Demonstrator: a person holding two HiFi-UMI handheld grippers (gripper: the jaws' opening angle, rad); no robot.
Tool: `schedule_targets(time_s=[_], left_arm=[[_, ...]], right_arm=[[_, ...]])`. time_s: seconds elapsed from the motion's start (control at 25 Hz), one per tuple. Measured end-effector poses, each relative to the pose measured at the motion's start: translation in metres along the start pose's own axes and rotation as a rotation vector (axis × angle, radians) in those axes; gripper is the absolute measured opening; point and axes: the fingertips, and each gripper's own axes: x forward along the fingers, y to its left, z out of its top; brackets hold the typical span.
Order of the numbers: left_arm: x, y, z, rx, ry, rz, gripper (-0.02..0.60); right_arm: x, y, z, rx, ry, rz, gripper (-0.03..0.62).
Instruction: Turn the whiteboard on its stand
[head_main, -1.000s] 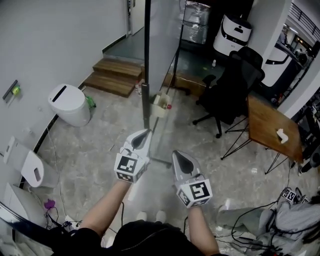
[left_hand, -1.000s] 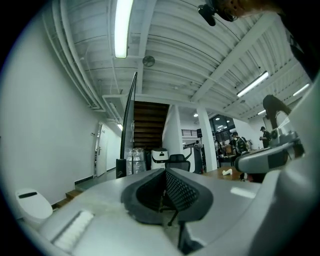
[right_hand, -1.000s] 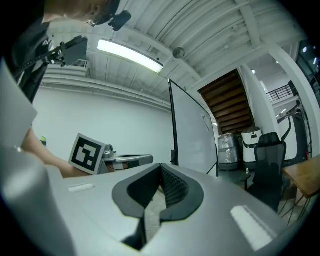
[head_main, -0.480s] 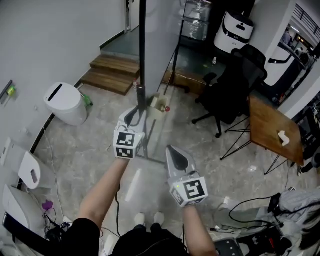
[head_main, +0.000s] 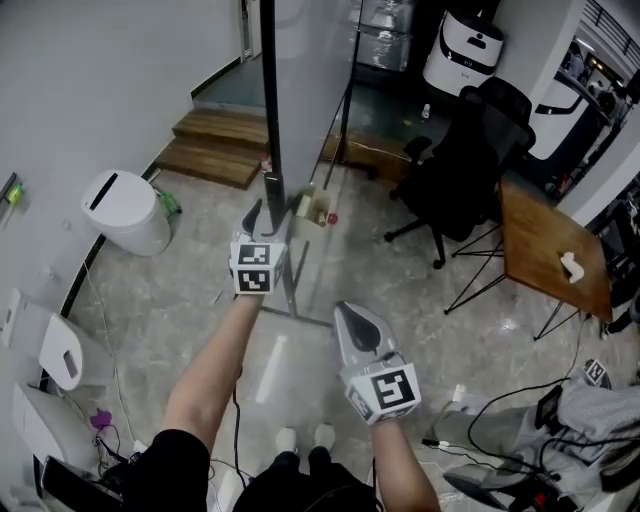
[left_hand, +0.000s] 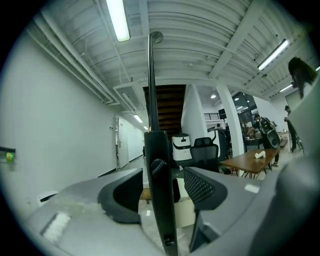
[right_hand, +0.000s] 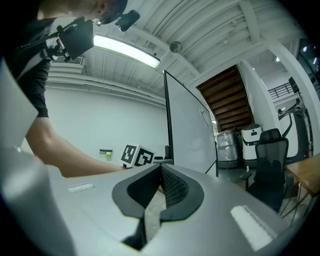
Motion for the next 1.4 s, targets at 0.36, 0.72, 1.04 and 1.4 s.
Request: schedule_targets(time_s=[0.36,0.72,1.04,1.4], left_arm=[[0.036,0.012,-0.001,-0.055,0.019,0.049,0.262],[0.053,0.009,-0.011,-0.094,0.049,0.050,0.261],[0.061,0.011,-0.016,-0.097,0.071,0.053,0.184],[0.068,-0.002,-0.017,-0.107,0.093,0.036,0.181]], right_arm=[[-0.005,-0.014,-0.006,0.000,0.002,-0.035,0.008],[-0.021,-0.020,-0.006,-0.016,0.008,-0.063,0.008],[-0.035,-0.029,-0.014,-0.005,0.017,-0.106,0.008],[-0.049,-0.040,-0.017,-0.004,0.011,-0.112,0.008]])
